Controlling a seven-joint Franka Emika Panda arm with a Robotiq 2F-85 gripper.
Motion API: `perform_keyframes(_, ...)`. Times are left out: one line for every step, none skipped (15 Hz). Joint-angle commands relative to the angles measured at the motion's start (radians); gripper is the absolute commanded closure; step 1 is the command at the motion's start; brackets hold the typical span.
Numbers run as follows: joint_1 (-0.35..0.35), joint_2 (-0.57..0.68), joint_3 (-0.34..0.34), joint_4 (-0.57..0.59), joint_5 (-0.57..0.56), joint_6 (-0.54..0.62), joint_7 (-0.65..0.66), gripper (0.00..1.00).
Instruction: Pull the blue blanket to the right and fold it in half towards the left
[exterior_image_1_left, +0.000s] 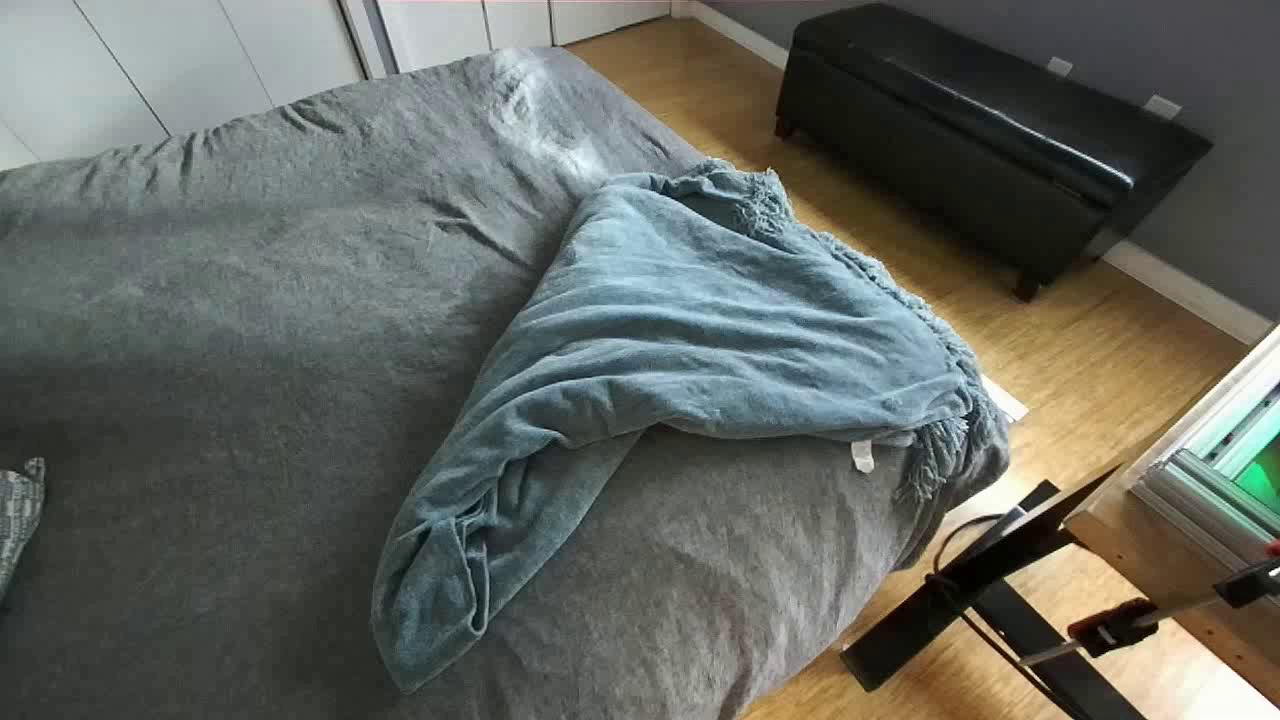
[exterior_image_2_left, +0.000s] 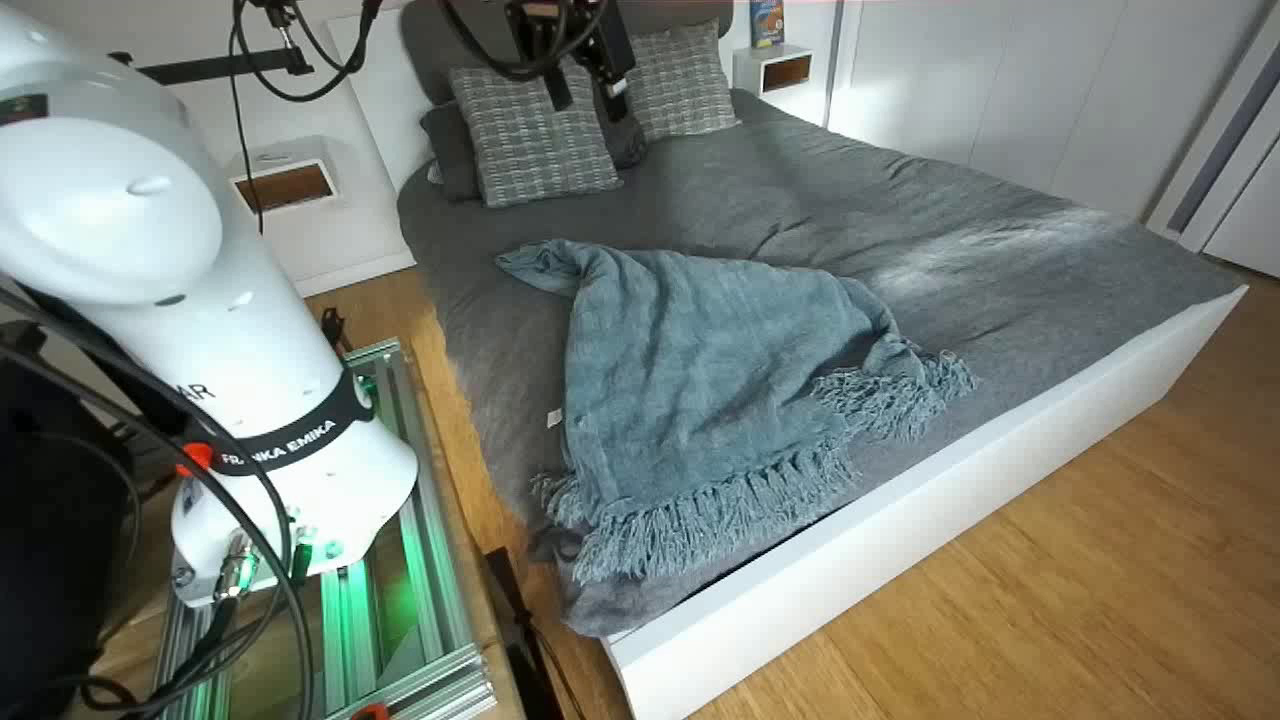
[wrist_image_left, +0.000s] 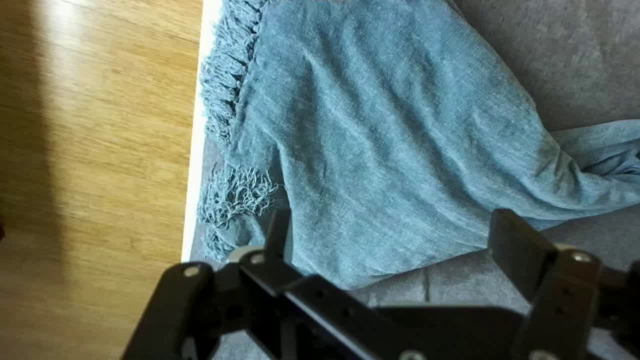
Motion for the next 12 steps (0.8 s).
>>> perform_keyframes(0.001, 0.002, -0.001, -0.001, -0.001, -0.004, 0.001, 0.0)
perform_keyframes(0.001, 0.005, -0.001, -0.004, -0.001, -0.004, 0.001, 0.0)
perform_keyframes(0.001, 0.007, -0.001, -0.004, -0.001, -0.004, 0.001, 0.0)
perform_keyframes(0.0, 0.008, -0.001, -0.004, -0.001, -0.004, 0.001, 0.0)
perform_keyframes(0.0, 0.008, -0.001, -0.004, -0.001, -0.004, 0.001, 0.0)
perform_keyframes(0.0, 0.008, -0.001, -0.004, -0.001, -0.004, 0.001, 0.0)
perform_keyframes(0.0, 0.008, -0.001, -0.004, -0.001, -0.004, 0.001, 0.0)
perform_keyframes(0.0, 0.008, -0.001, -0.004, -0.001, -0.004, 0.001, 0.0)
perform_keyframes(0.0, 0.008, -0.001, -0.004, -0.001, -0.004, 0.001, 0.0)
perform_keyframes(0.0, 0.008, -0.001, -0.004, -0.001, -0.004, 0.001, 0.0)
perform_keyframes(0.0, 0.008, -0.001, -0.004, -0.001, -0.004, 0.001, 0.0)
perform_keyframes(0.0, 0.025, -0.015, -0.002, 0.007, 0.013, -0.01, 0.0)
